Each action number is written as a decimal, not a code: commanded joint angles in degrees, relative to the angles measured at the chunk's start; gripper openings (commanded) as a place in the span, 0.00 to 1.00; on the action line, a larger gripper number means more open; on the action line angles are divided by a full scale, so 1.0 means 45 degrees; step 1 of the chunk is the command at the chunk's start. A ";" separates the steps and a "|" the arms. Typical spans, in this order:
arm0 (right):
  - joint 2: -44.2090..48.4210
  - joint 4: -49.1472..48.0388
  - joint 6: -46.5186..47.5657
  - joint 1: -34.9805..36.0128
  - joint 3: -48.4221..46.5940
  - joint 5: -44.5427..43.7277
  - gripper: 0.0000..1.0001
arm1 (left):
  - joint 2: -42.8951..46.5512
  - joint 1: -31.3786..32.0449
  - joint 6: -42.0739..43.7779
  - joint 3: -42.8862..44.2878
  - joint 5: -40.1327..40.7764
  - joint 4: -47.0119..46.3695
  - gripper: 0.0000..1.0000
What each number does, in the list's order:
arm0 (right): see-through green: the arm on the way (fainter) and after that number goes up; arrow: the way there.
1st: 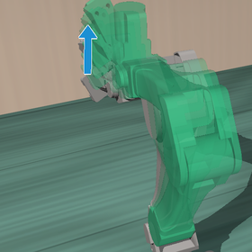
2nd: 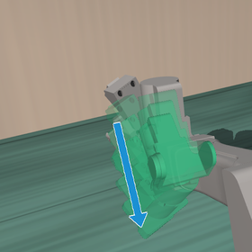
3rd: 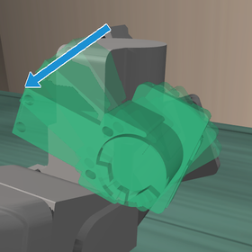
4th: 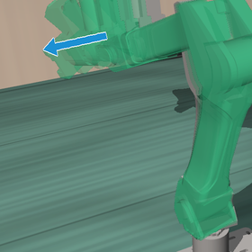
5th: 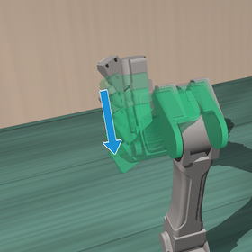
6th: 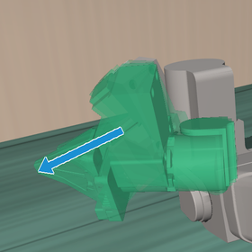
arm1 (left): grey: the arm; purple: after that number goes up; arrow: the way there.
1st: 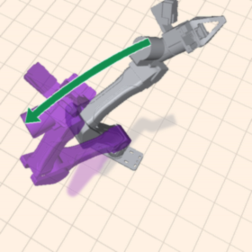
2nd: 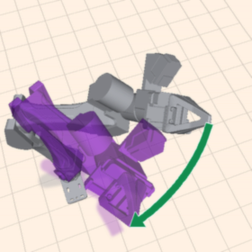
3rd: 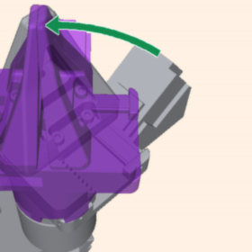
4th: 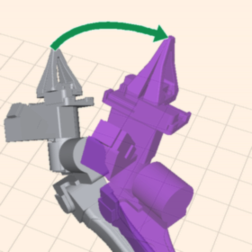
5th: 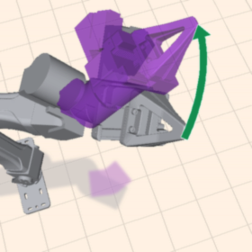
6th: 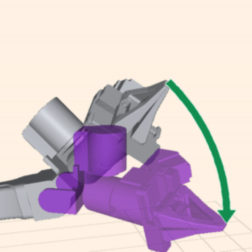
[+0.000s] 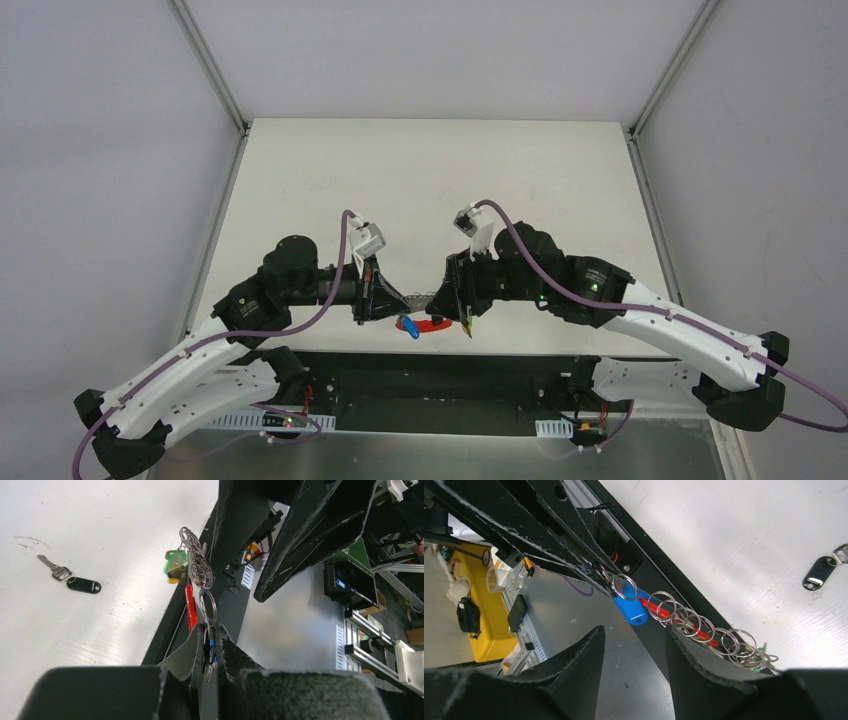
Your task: Put the keys on the keyring
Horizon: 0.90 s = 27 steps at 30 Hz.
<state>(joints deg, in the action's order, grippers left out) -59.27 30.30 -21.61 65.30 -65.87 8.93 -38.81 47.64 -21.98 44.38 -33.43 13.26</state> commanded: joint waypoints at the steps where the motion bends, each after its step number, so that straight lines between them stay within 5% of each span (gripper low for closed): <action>1: -0.0038 -0.0812 -0.0695 0.0058 -0.0096 0.0483 0.50 | 0.0209 0.0040 -0.0187 0.0646 0.0428 -0.0640 0.00; 12: 0.0685 -0.2743 -0.2740 0.0068 0.0653 -0.1859 0.50 | 0.1854 0.0039 -0.0300 -0.0359 0.3804 -0.2128 0.00; 27: 0.0438 -0.6399 -0.6290 0.0073 0.1483 -0.3577 0.45 | 0.2482 0.0044 0.0044 -0.1991 0.5248 -0.5677 0.00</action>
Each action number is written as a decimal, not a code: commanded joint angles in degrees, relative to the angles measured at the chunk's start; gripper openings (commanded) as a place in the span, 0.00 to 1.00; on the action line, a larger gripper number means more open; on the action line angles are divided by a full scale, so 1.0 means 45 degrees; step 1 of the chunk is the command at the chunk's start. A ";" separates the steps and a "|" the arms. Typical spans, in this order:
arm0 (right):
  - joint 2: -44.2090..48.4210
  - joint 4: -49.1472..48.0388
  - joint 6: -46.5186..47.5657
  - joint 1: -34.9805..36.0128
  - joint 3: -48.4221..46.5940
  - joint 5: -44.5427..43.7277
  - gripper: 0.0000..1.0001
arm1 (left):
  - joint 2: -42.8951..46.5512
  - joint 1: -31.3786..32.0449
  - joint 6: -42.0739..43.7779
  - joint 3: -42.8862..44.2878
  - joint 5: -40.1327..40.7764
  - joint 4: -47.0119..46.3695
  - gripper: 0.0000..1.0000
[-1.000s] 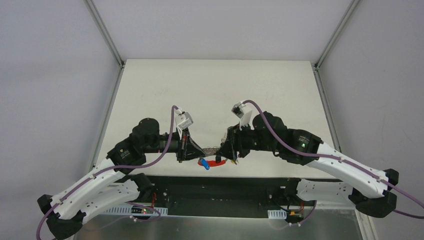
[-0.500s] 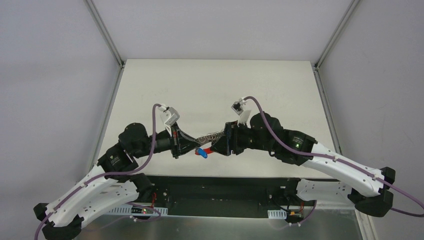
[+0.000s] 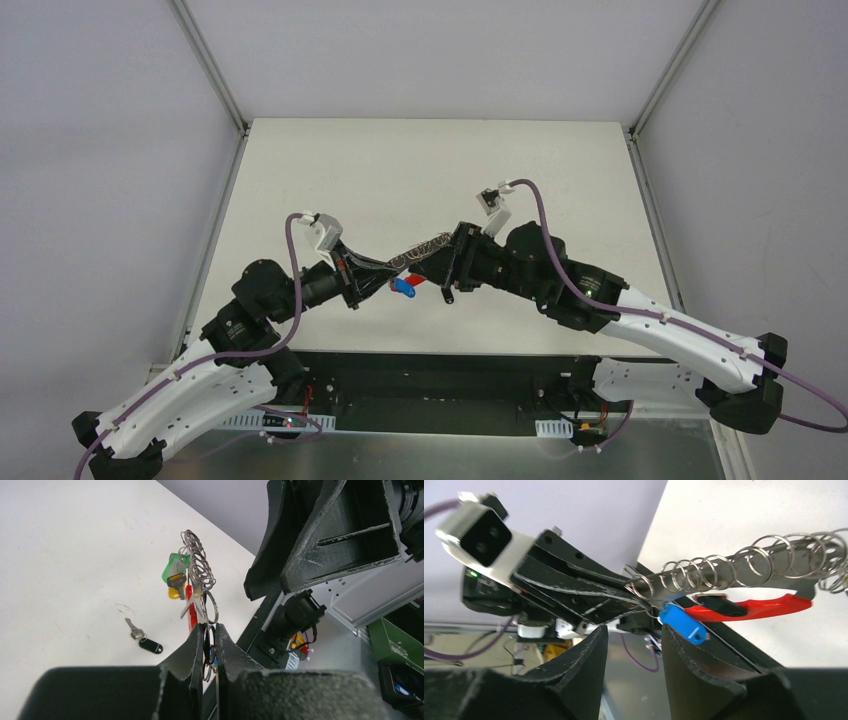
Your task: Put the keys on the keyring
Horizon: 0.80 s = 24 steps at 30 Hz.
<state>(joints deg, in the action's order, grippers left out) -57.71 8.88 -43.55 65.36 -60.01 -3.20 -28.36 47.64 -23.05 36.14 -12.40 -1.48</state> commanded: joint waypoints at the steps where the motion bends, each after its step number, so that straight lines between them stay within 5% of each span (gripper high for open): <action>1: 0.0050 -0.1735 -0.1606 0.0057 0.0189 -0.0962 0.45 | 0.0136 0.0040 0.0352 -0.0214 0.0567 -0.2641 0.00; 24: -0.0581 -0.3227 -0.2659 0.0053 0.0669 -0.2628 0.36 | -0.0053 0.0044 0.0711 -0.0980 -0.0018 -0.5210 0.00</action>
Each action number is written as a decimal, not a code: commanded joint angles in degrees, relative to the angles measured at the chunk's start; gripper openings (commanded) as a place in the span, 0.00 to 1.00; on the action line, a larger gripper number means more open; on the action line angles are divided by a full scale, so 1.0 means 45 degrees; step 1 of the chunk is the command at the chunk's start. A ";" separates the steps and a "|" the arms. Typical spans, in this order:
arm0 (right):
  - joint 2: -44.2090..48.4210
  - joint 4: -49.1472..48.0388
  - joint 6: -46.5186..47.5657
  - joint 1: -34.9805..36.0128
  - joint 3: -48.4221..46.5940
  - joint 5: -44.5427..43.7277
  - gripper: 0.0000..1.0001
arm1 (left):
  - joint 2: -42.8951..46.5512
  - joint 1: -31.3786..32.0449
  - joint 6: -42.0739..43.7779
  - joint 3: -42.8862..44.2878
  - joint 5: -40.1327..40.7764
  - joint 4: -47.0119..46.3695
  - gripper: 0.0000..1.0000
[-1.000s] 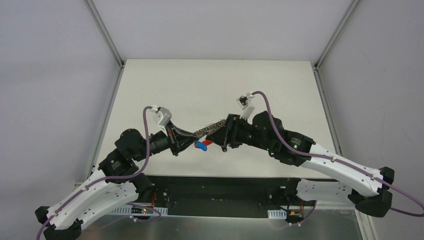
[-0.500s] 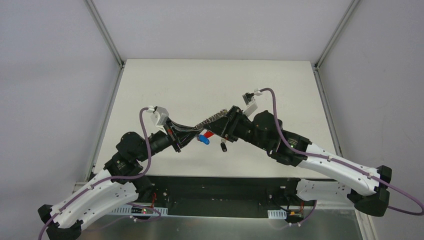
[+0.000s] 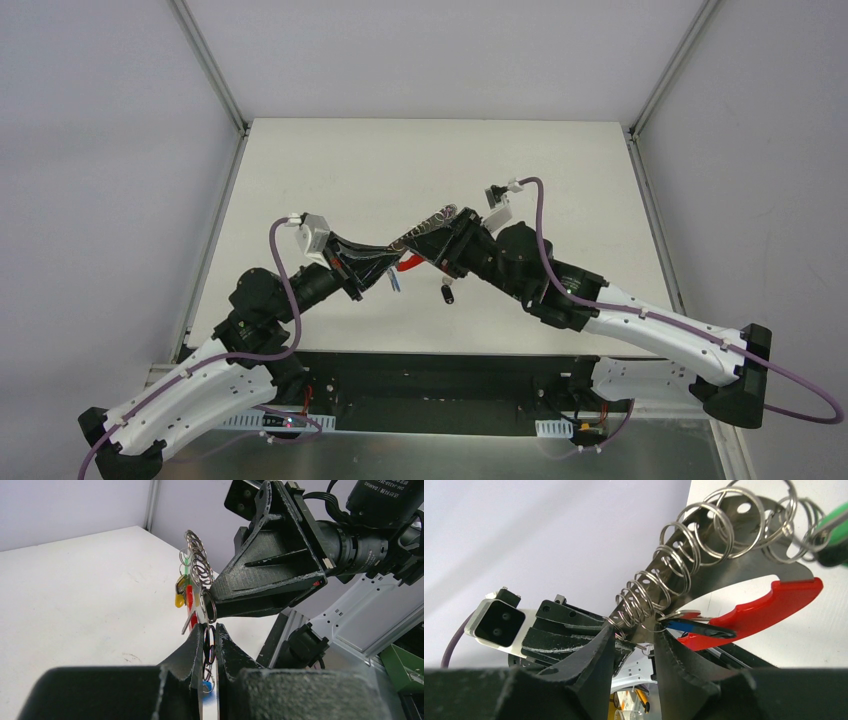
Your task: Put the keys on the keyring
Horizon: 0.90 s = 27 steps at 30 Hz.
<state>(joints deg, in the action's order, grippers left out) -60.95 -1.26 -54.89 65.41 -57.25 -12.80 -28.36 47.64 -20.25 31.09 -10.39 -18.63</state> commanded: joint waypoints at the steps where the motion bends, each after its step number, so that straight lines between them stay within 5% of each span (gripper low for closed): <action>1: 0.0212 -0.1032 -0.0127 0.0041 0.0118 -0.0552 0.36 | -0.0061 0.0054 0.0072 0.0139 -0.0510 -0.1403 0.00; 19: 0.0771 -0.1058 0.0165 0.0040 0.0206 -0.1043 0.30 | -0.0226 0.0039 0.0124 0.0073 -0.0588 -0.1298 0.00; 27: 0.0572 -0.0696 0.0196 0.0054 0.0046 -0.0823 0.15 | 0.0018 0.0044 0.0183 0.0096 -0.0404 -0.1060 0.00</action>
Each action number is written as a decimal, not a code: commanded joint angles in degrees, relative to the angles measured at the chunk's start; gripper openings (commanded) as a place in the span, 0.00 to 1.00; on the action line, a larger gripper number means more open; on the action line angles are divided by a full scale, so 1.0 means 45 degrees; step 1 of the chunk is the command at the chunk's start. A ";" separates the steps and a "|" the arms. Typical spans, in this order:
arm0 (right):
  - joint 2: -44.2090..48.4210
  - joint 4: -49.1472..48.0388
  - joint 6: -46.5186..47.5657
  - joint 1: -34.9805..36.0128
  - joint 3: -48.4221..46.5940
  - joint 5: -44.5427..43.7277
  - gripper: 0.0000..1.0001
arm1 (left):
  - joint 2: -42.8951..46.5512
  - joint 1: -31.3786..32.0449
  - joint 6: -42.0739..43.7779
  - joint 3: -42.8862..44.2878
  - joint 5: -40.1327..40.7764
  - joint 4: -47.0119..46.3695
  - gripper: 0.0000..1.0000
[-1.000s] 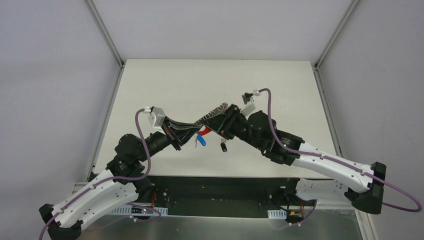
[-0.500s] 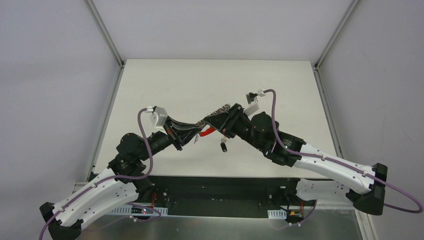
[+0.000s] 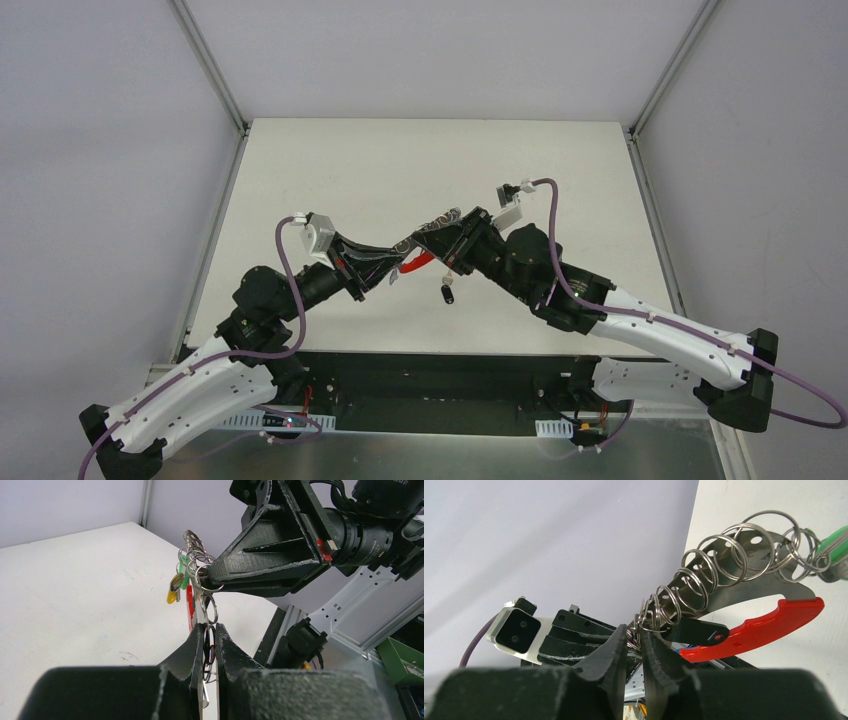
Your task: Put the keys on the keyring
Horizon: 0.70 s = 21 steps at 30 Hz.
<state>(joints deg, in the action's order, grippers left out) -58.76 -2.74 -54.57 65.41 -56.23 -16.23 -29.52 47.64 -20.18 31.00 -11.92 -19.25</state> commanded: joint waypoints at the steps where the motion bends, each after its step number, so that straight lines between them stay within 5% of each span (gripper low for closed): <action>1: 0.0087 -0.0306 0.0149 0.0040 -0.0196 -0.0055 0.12 | 0.0288 0.0049 0.0186 0.0121 -0.0036 -0.0931 0.00; 5: 0.0088 -0.0109 0.0310 0.0055 -0.0191 -0.0046 0.00 | 0.0251 0.0039 0.0217 0.0186 0.0071 -0.0826 0.00; 17: 0.1095 0.2387 0.4018 0.0004 -0.0732 0.0439 0.00 | 0.0017 0.0040 -0.1586 0.1192 -0.0916 0.1321 0.00; 21: 0.1272 0.3224 0.5475 -0.0003 -0.1168 0.1510 0.00 | -0.0104 0.0040 -0.1979 0.1952 -0.1135 0.2685 0.11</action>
<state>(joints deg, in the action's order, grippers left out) -55.72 7.42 -39.64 65.45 -57.25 -13.13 -30.28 47.70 -25.63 34.04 -16.34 -10.52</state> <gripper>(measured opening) 0.017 0.068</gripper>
